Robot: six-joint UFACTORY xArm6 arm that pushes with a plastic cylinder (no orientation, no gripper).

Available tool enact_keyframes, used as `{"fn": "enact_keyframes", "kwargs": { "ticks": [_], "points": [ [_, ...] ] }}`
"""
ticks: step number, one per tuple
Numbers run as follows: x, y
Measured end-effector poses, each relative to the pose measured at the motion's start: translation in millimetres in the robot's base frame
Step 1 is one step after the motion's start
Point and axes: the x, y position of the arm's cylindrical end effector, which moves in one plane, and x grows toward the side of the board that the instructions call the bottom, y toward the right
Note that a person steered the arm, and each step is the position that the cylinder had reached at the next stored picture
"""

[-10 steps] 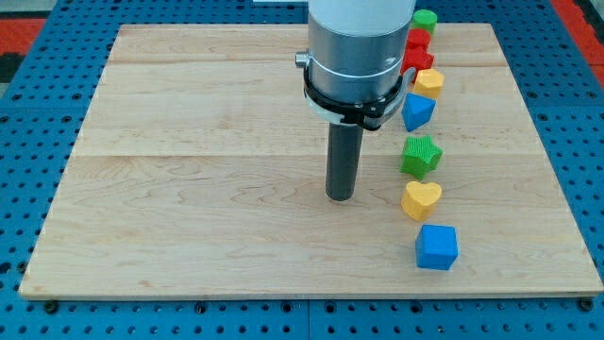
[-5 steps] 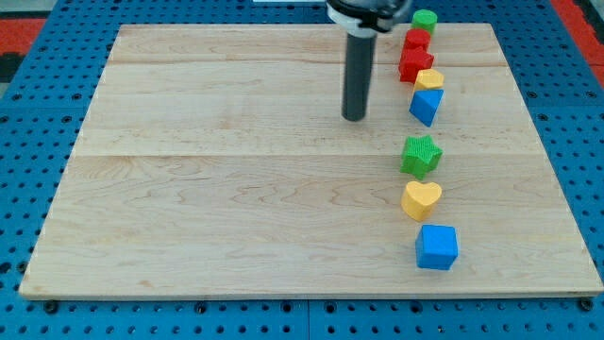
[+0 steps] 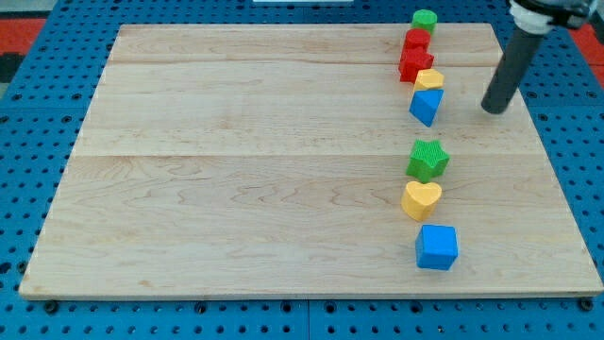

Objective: Adjust the blue triangle towards the bottom of the yellow hexagon

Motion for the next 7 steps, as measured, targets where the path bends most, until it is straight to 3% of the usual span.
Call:
{"fn": "enact_keyframes", "kwargs": {
  "ticks": [1,3,5,6,7],
  "points": [
    [-38,-7],
    [-14,-44],
    [-18,-48],
    [-13,3],
    [-9,14]
  ]
}}
